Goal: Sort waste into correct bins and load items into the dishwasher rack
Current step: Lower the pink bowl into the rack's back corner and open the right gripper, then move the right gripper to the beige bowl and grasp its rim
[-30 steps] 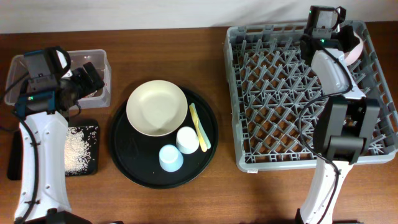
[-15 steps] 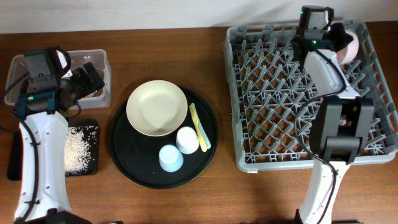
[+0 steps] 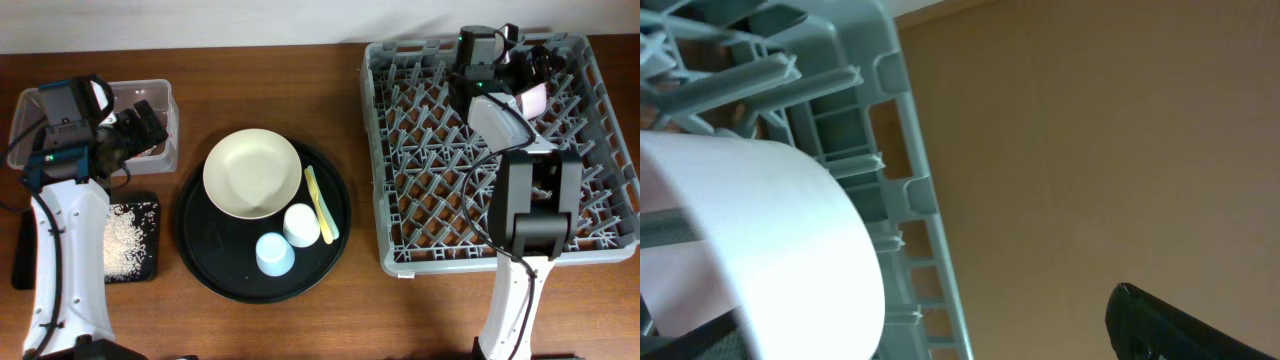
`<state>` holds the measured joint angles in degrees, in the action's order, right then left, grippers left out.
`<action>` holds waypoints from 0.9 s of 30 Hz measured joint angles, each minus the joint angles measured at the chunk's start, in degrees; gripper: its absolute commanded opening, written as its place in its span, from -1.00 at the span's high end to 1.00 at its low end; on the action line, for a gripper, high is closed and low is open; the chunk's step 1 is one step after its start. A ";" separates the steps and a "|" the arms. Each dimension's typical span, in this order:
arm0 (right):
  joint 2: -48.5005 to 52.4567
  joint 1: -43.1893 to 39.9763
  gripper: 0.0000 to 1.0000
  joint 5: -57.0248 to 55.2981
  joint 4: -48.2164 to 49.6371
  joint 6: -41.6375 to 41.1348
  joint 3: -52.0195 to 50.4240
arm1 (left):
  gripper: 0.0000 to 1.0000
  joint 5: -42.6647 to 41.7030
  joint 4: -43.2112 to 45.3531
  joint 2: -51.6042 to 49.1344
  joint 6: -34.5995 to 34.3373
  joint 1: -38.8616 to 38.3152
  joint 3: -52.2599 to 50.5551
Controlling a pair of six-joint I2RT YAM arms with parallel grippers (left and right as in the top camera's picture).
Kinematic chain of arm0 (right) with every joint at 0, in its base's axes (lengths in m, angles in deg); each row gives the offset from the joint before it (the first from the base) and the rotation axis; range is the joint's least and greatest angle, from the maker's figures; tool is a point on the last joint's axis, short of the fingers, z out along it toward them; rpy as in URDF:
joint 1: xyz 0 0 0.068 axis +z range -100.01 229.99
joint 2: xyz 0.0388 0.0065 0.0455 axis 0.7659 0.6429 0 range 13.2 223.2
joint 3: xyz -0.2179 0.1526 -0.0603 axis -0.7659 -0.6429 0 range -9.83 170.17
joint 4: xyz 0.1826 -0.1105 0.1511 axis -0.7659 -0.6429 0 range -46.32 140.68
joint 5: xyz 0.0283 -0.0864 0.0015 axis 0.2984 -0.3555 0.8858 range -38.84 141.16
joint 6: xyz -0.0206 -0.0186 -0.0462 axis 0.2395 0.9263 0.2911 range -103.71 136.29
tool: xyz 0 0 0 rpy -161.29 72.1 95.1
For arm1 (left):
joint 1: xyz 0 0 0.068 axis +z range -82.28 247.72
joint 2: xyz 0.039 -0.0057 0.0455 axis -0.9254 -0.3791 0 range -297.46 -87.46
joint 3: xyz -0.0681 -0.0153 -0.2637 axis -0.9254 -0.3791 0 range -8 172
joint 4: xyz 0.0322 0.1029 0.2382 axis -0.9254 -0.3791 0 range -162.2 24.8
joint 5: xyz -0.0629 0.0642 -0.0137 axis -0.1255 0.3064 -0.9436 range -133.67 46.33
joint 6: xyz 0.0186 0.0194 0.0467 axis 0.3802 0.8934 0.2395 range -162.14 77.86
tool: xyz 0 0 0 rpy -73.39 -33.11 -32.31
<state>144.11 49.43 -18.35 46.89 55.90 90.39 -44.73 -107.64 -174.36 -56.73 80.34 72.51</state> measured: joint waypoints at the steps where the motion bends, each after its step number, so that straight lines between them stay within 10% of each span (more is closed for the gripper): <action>1: -0.76 0.20 -0.97 -0.11 -0.02 -0.02 0.00 | -0.99 0.00 0.02 0.00 0.00 0.00 0.00; 11: -22.60 3.15 -0.97 10.54 -27.54 -11.37 1.73 | -0.99 0.00 -0.02 0.00 0.00 0.00 0.00; 18: -21.94 -0.09 -0.98 44.78 -46.49 -30.71 0.85 | -0.99 -0.02 0.02 0.00 0.00 0.00 0.00; 27: -32.06 3.13 -0.71 84.11 -54.16 -34.56 0.87 | -0.99 0.00 0.04 0.00 0.00 0.00 0.02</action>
<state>112.05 52.56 65.75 -7.27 21.35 91.27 -44.73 -107.60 -174.36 -56.73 80.34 72.53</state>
